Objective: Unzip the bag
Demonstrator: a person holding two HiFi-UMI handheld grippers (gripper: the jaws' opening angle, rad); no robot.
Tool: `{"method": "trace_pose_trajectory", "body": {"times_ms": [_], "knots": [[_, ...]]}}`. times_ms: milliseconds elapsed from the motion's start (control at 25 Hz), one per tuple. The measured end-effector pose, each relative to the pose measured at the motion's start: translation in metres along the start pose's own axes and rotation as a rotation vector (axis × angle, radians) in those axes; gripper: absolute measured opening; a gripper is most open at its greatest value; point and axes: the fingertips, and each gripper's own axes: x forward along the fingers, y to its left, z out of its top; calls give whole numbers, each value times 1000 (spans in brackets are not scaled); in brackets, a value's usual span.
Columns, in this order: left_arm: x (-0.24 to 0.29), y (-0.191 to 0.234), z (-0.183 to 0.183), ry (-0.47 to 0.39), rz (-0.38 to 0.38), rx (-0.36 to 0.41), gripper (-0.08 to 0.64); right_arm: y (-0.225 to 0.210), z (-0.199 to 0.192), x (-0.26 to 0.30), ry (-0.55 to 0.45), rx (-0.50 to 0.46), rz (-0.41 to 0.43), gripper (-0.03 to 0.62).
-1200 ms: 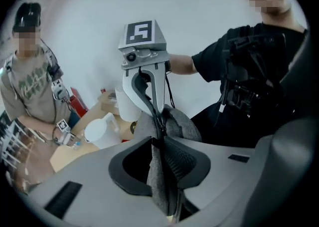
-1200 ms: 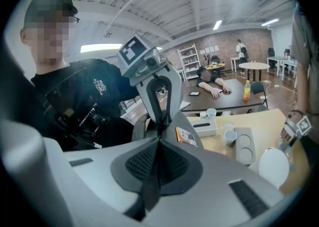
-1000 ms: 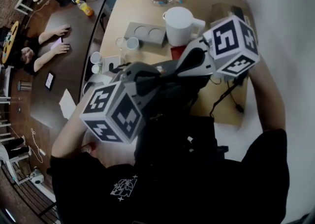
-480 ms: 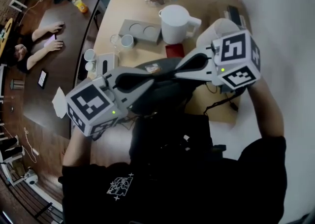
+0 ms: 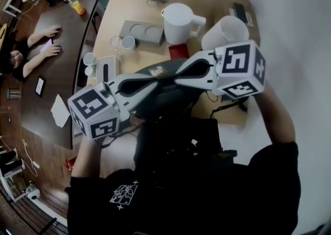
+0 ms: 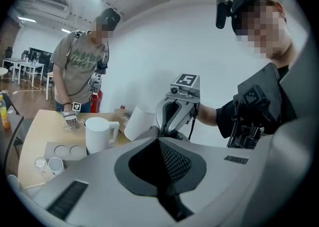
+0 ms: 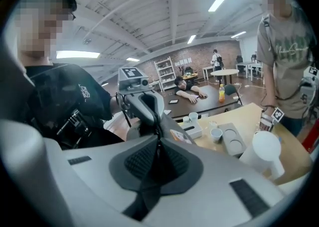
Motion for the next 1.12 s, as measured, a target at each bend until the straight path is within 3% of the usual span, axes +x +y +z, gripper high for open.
{"method": "trace_pose_trajectory", "body": {"times_ms": [200, 440, 720, 960, 1120], "knots": [[-2, -5, 2, -17, 14, 46, 6, 1, -1, 1, 36, -29, -6, 40], [-6, -7, 8, -41, 45, 94, 6, 2, 4, -1, -17, 26, -1, 16], [-17, 2, 14, -154, 7, -92, 6, -8, 7, -19, -270, 304, 32, 15], [-24, 8, 16, -186, -2, -192, 6, -13, 5, -26, -321, 320, -5, 14], [-28, 11, 16, -203, 2, -218, 5, -15, 5, -29, -333, 325, -8, 14]]}}
